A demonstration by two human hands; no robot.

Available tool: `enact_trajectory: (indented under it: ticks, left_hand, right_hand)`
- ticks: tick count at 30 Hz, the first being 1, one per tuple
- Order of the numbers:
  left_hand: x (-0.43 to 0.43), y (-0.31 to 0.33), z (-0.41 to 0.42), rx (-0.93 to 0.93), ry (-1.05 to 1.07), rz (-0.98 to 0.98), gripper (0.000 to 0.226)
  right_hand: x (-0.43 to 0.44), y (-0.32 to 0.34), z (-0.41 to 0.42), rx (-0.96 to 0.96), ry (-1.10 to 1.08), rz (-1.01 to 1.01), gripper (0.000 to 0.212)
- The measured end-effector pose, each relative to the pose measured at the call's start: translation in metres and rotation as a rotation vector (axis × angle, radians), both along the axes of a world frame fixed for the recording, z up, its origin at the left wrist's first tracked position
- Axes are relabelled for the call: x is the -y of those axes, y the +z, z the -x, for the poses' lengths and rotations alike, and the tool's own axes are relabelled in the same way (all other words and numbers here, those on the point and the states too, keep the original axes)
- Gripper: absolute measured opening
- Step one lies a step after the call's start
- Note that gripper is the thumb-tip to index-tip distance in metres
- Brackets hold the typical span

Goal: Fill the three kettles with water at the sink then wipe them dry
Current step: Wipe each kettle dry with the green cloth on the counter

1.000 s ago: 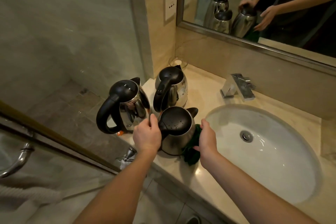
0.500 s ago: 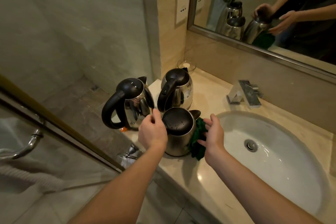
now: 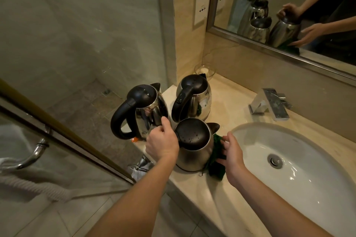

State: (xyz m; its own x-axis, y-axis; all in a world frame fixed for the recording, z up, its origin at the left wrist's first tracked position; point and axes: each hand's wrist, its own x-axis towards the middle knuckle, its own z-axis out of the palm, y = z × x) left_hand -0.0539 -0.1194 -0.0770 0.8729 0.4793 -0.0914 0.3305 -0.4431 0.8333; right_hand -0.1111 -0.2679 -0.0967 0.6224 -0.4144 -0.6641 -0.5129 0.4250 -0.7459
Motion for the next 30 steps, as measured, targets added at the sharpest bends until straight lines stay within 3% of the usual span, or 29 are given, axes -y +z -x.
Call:
enact_trajectory:
  ticks: [5,11,24,30]
  left_hand:
    - [-0.003,0.002,-0.004,0.001,-0.048,-0.027,0.059]
    - [-0.006,0.002,-0.008,0.012,-0.125,-0.044,0.059]
    - [-0.007,-0.002,-0.011,0.019,-0.169,-0.046,0.057]
    - [-0.009,-0.002,-0.013,-0.001,-0.186,-0.023,0.057]
  right_hand:
    - [0.012,0.01,-0.005,0.091,-0.102,-0.073,0.052]
    - [0.02,0.018,-0.013,0.201,-0.048,-0.022,0.046]
    - [0.024,-0.006,-0.013,-0.001,0.215,0.109,0.049]
    - [0.027,0.009,-0.016,0.11,0.171,0.135,0.047]
